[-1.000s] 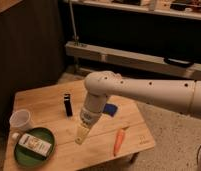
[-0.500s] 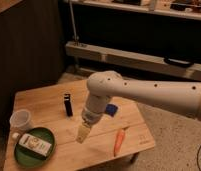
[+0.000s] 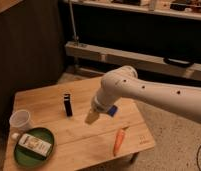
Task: Knock the eraser over
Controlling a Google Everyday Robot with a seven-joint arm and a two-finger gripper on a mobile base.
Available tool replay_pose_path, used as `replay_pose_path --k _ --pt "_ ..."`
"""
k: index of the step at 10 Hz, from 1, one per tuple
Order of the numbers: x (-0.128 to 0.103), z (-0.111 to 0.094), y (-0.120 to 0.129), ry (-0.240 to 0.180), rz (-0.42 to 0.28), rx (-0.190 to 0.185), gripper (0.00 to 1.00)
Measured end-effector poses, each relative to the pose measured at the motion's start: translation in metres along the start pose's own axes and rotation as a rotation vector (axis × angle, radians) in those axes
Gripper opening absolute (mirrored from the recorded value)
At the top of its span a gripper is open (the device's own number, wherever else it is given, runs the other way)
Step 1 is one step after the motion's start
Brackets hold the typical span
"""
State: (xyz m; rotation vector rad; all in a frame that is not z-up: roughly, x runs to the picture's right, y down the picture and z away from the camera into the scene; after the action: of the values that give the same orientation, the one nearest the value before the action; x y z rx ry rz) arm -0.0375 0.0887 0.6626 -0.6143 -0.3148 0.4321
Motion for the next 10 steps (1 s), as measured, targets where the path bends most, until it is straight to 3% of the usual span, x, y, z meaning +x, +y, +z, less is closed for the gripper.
replay_pose_path --k 2,4,5,10 --pt "-0.013 0.0 -0.039 -0.009 -0.017 0.081 0.25" --pt "-0.034 0.011 -0.066 0.011 -0.035 0.113 0.05" --pt "-0.043 0.024 -0.075 0.033 -0.05 0.114 0.0" --pt "-0.081 0.104 -0.084 0.166 -0.127 0.057 0.0"
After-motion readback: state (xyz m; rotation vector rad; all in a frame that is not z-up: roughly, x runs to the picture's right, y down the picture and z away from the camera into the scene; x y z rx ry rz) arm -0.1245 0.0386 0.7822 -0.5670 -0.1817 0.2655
